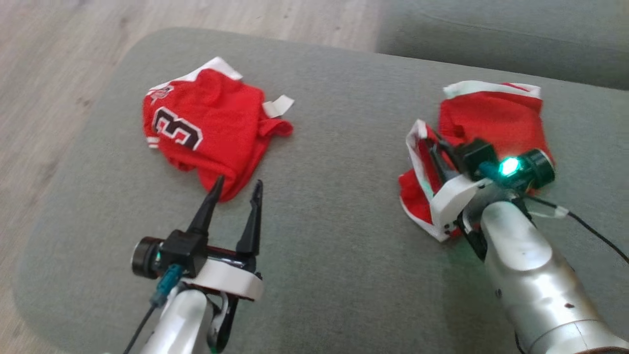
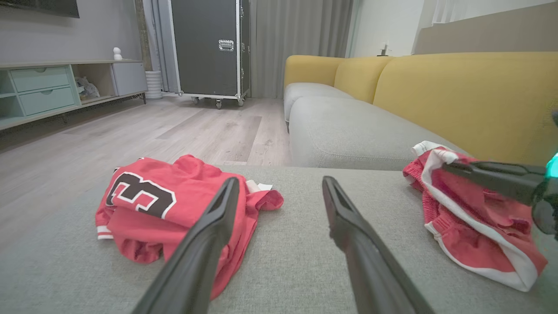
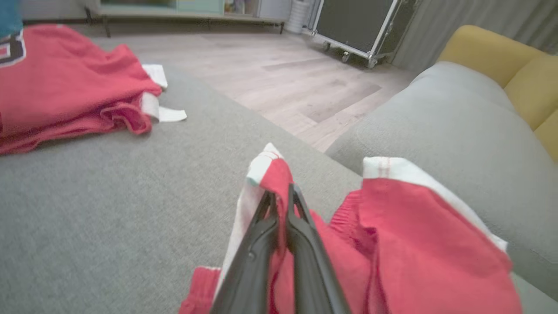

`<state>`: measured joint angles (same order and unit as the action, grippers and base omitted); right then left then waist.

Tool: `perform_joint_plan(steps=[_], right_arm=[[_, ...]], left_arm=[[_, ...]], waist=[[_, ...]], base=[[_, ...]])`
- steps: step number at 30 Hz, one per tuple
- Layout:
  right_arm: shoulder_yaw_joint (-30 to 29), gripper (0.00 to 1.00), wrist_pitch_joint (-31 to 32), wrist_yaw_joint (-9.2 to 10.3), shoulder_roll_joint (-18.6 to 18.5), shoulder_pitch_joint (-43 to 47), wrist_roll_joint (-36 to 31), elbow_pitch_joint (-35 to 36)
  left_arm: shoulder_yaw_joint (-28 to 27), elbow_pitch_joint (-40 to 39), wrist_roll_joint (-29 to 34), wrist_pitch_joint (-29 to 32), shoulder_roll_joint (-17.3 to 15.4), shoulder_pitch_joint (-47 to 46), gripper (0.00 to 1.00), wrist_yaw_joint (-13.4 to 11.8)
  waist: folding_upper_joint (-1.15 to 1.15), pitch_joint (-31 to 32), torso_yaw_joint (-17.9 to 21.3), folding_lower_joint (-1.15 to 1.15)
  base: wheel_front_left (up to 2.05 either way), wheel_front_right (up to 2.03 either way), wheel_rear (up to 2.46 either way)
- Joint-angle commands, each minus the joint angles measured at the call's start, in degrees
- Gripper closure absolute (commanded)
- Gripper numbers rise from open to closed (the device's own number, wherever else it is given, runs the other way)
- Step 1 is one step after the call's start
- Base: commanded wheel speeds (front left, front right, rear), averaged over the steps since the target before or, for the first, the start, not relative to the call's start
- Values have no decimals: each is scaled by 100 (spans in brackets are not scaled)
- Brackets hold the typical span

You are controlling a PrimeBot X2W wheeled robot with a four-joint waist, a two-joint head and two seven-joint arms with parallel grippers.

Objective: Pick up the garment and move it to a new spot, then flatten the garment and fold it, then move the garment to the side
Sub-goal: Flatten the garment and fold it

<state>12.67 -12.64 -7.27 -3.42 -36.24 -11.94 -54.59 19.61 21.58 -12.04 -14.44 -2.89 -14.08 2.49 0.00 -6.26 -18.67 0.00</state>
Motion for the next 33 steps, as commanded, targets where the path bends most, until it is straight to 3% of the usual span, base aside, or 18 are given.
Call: perform_joint_plan(steps=[1,7,12,18,23,24,25,33], right_arm=[[54,100,-100,-22,54,-126,134,247],[-269,100,-223,-22,54,279,709,944],[-1187,100,-233,-22,44,1008,655,1736],[-2055,100,-22,-22,-297,1550,372,2155],[-2381,100,443,-22,-461,1753,293,2198],[-2391,44,543,-22,-470,1772,288,2193],[-2405,0,643,-22,-481,1786,266,2193],[-3081,0,1032,-22,-363,1901,-130,2709]], left_arm=[[-255,-204,48,-56,-7,-175,0,-19],[-475,-258,138,-56,-47,-46,0,4],[-609,-349,222,-56,-55,7,0,43],[-656,-393,270,-56,-41,-21,0,94],[-664,-375,255,-56,-24,-36,0,112],[-663,-367,251,-56,-21,-32,0,116],[-666,-360,249,-56,-19,-28,0,117],[-725,-326,243,-56,-8,1,0,129]], waist=[[0,62,195,0],[0,198,904,0],[0,297,1545,0],[0,240,1911,0],[0,206,2032,0],[0,206,2050,0],[0,209,2068,0],[0,268,2184,0]], base=[[0,0,0],[0,0,0],[0,0,0],[0,0,0],[0,0,0],[0,0,0],[0,0,0],[0,0,0]])
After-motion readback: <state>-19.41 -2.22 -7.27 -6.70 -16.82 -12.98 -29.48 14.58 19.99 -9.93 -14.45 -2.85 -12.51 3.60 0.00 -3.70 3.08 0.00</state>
